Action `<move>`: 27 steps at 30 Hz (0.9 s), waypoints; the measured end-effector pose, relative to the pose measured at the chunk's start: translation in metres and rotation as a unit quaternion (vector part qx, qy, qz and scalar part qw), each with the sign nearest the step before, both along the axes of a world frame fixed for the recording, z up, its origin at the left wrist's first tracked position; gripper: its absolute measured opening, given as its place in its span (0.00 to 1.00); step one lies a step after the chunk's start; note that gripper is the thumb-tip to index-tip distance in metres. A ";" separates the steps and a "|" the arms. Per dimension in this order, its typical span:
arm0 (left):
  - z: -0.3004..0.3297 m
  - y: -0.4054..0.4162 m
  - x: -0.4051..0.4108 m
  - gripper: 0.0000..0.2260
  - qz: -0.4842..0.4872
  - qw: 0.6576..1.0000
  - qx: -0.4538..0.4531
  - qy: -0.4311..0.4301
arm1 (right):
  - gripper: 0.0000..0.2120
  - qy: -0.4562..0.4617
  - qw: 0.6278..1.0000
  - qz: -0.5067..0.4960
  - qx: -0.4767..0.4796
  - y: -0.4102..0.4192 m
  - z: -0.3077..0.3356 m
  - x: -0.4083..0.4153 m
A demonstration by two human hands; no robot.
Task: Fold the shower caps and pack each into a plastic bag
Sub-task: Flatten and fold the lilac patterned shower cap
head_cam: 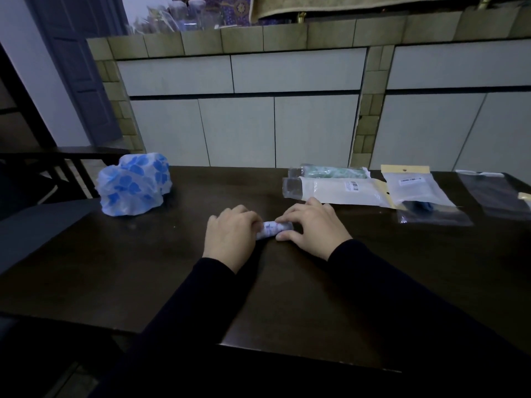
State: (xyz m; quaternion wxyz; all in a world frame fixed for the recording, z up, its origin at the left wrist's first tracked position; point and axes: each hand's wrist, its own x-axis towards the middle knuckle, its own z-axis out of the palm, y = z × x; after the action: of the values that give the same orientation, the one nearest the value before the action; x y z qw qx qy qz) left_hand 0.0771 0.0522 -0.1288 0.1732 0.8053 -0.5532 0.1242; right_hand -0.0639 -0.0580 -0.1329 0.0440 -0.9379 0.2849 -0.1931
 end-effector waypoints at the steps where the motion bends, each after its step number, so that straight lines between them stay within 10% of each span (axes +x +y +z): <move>1: -0.001 0.000 0.000 0.14 -0.002 1.000 0.014 0.000 | 0.16 0.001 1.000 -0.001 0.020 -0.002 0.000 0.002; 5: -0.006 0.004 -0.005 0.23 0.011 1.000 0.012 -0.012 | 0.13 0.018 0.999 -0.002 0.050 -0.007 0.002 0.010; 19: -0.007 0.004 -0.015 0.07 -0.040 0.997 -0.067 -0.023 | 0.14 0.019 0.999 0.045 0.003 0.008 0.005 -0.016; 27: 0.006 -0.026 -0.075 0.05 -0.135 0.981 -0.139 -0.027 | 0.18 -0.096 0.975 -0.199 0.019 0.006 0.022 -0.128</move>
State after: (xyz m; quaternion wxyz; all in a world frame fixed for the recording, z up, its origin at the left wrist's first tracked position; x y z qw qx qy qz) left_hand 0.0026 0.0261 -0.1228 0.2838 0.6879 -0.6383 0.1969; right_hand -0.1921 -0.0517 -0.1107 0.0501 -0.8383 0.4642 -0.2815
